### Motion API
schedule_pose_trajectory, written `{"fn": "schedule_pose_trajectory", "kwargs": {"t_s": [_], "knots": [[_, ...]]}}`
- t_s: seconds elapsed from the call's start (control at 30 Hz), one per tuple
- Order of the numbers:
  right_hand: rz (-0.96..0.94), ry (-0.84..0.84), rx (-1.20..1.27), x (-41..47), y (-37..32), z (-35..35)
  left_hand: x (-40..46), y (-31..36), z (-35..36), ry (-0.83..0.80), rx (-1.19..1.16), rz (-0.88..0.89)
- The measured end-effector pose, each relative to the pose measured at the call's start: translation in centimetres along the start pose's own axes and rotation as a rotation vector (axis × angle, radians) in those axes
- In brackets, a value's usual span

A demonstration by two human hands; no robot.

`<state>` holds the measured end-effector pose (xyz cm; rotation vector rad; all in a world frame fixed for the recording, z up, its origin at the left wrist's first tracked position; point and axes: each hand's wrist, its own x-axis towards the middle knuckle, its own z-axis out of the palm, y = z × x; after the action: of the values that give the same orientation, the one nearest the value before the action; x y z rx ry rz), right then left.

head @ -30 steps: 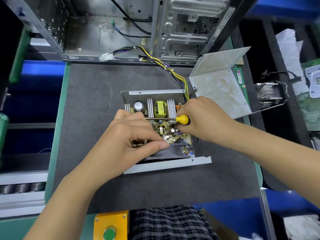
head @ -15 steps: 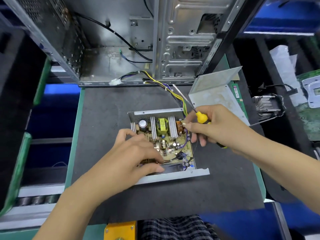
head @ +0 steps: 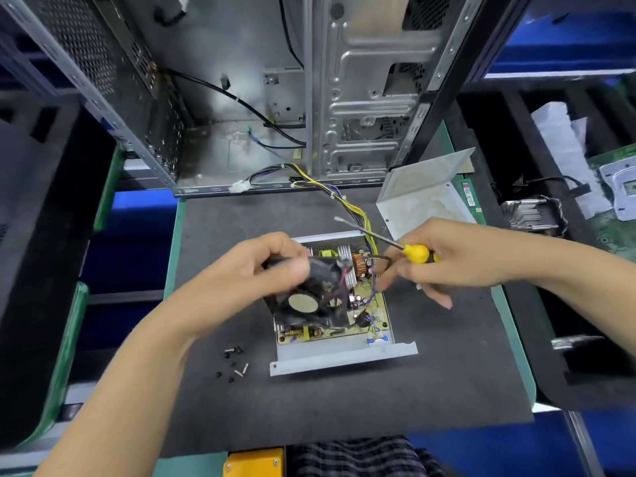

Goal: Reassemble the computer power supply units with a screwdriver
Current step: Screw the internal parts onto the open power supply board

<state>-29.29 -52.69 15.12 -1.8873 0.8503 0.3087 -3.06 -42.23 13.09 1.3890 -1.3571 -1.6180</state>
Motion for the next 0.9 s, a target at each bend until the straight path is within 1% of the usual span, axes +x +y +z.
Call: {"fn": "schedule_pose_trajectory", "kwargs": {"t_s": [0.03,0.1,0.23,0.27,0.33,0.43,0.5,0.6,0.7,0.73,0.83,0.9], "knots": [[-0.013,-0.006,-0.027,0.1,0.0,0.2,0.2,0.0,-0.3,-0.016,0.003,0.010],[-0.048,0.038,-0.024,0.3,0.1,0.7,0.7,-0.3,-1.0,0.005,-0.019,0.046],[-0.071,0.228,0.057,0.8,0.7,1.6,2.1,-0.1,-1.7,0.109,-0.212,0.140],[-0.080,0.275,0.081,0.9,0.8,1.9,2.4,0.1,-1.8,0.144,-0.231,0.167],[-0.098,0.358,0.152,1.1,0.9,2.8,3.5,0.4,-1.9,0.204,-0.235,0.212],[-0.118,0.438,0.265,1.1,0.7,4.2,5.1,0.4,-2.0,0.230,-0.212,0.190],[-0.135,0.454,0.301,1.0,0.7,5.0,6.0,0.6,-1.9,0.211,-0.144,0.183],[-0.161,0.490,0.291,1.0,0.9,5.8,7.2,0.8,-1.5,0.209,0.013,0.161],[-0.179,0.556,0.263,1.1,1.0,6.1,7.7,1.1,-1.2,0.201,0.248,0.118],[-0.192,0.589,0.245,1.1,1.0,6.2,7.7,1.2,-1.2,0.175,0.312,0.102],[-0.206,0.652,0.227,1.1,1.0,6.3,7.6,1.9,-1.6,0.029,0.404,0.061],[-0.177,0.667,0.187,1.2,1.3,6.4,7.7,2.4,-1.9,-0.009,0.527,0.047]]}}
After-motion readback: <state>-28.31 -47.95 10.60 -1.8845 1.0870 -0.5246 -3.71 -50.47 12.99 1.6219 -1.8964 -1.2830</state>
